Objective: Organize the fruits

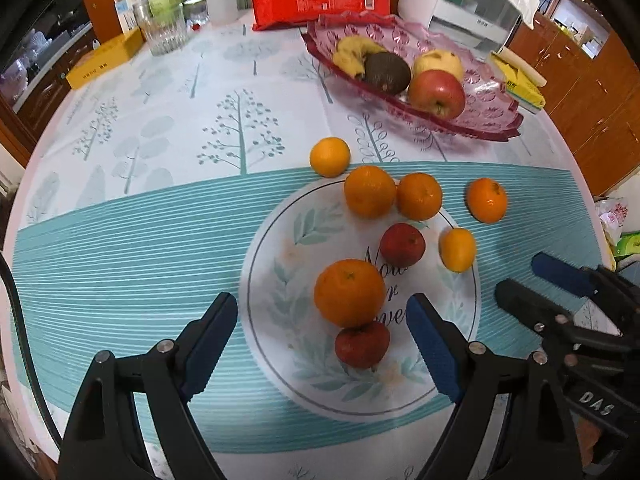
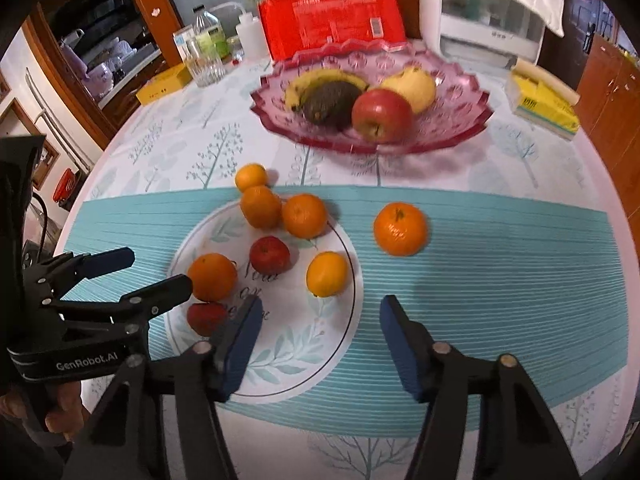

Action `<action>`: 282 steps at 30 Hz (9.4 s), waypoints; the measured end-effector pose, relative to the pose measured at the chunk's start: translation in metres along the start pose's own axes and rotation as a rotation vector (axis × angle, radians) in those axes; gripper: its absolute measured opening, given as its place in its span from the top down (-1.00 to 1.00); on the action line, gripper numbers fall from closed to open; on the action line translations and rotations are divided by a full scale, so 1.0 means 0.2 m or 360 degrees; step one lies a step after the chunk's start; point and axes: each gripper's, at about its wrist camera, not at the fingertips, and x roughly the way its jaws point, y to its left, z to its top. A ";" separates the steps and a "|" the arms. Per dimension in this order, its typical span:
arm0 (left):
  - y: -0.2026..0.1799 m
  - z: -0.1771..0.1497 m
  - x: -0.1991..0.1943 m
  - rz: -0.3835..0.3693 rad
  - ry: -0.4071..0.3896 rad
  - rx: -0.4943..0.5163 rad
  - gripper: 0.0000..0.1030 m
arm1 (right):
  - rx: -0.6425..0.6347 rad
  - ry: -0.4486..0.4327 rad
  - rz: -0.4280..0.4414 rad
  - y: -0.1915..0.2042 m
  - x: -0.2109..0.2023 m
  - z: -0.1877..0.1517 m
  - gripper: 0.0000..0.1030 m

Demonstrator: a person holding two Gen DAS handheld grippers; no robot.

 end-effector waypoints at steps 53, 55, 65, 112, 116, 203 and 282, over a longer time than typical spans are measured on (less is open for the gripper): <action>-0.04 0.11 -0.23 -0.0092 -0.0045 -0.0052 0.17 | -0.0119 -0.0158 0.0191 0.07 -0.12 0.15 0.38; -0.04 0.10 -0.29 -0.0080 -0.0061 -0.0037 0.17 | -0.0119 -0.0196 0.0186 0.07 -0.20 0.17 0.38; -0.12 0.21 -0.66 0.0016 -0.0253 0.0094 0.17 | -0.0171 -0.0420 0.0132 0.08 -0.63 0.30 0.38; -0.36 1.15 0.31 -0.0023 -0.0034 -0.0019 0.17 | 0.0024 -0.0024 -0.0014 -0.55 0.24 1.00 0.38; -0.38 1.14 0.34 -0.0011 -0.0054 0.0007 0.16 | 0.0042 0.0009 -0.0008 -0.57 0.31 0.97 0.37; 0.13 0.02 -0.75 -0.0112 -0.0417 -0.0035 -0.99 | 0.0162 -0.0364 -0.0242 0.02 -0.60 0.16 -0.48; -0.14 0.01 -0.27 0.0028 -0.0214 -0.0220 0.33 | -0.0181 -0.0121 0.0032 -0.21 -0.08 0.19 0.14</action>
